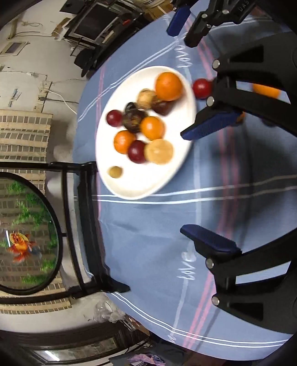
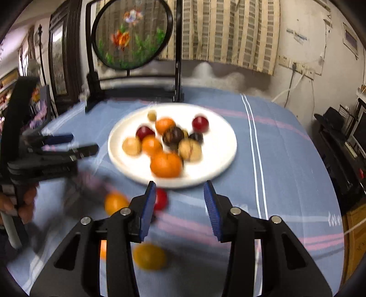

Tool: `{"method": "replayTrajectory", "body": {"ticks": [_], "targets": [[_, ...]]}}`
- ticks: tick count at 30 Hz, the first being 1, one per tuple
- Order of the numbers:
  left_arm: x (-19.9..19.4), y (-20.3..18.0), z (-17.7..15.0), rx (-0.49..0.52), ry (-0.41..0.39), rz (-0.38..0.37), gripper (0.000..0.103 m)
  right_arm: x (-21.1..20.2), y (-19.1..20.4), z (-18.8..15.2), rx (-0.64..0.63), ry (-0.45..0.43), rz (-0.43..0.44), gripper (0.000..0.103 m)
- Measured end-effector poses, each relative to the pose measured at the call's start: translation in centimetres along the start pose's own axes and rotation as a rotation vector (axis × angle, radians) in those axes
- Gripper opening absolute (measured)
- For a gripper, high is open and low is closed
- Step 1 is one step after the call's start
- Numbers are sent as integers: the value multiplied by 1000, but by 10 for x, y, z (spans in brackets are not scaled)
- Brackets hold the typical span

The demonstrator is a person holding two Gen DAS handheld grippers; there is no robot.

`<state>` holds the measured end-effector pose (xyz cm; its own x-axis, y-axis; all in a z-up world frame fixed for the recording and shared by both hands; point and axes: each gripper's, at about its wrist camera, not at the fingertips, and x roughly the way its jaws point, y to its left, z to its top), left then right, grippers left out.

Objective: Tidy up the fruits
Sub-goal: 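Grasp the round yellow-green fruit with the right gripper while the left gripper grasps a red plum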

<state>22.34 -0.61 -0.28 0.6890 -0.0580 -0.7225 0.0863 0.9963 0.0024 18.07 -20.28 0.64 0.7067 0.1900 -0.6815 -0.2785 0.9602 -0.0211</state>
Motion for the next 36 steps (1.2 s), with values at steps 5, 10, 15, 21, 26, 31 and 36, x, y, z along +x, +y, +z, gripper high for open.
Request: {"method": "replayTrajectory", "body": {"ticks": [5, 10, 15, 21, 26, 31, 36], "targets": [[-21, -7, -30, 34, 23, -20, 78, -14, 7, -37, -3, 51, 11, 43], [-39, -10, -48, 38, 24, -39, 79, -35, 11, -51, 5, 24, 27, 43], [-46, -13, -61, 54, 37, -54, 81, -35, 19, -61, -25, 50, 27, 43], [-43, -16, -74, 93, 57, -74, 82, -17, 26, -67, -46, 110, 27, 43], [-36, -12, -80, 85, 83, -85, 85, 1, 35, -63, -75, 137, 25, 43], [-31, -9, -84, 81, 99, -99, 85, 13, 39, -60, -85, 143, 5, 43], [-31, -20, -88, 117, 109, -120, 85, 17, 36, -61, -74, 141, -1, 39]]}}
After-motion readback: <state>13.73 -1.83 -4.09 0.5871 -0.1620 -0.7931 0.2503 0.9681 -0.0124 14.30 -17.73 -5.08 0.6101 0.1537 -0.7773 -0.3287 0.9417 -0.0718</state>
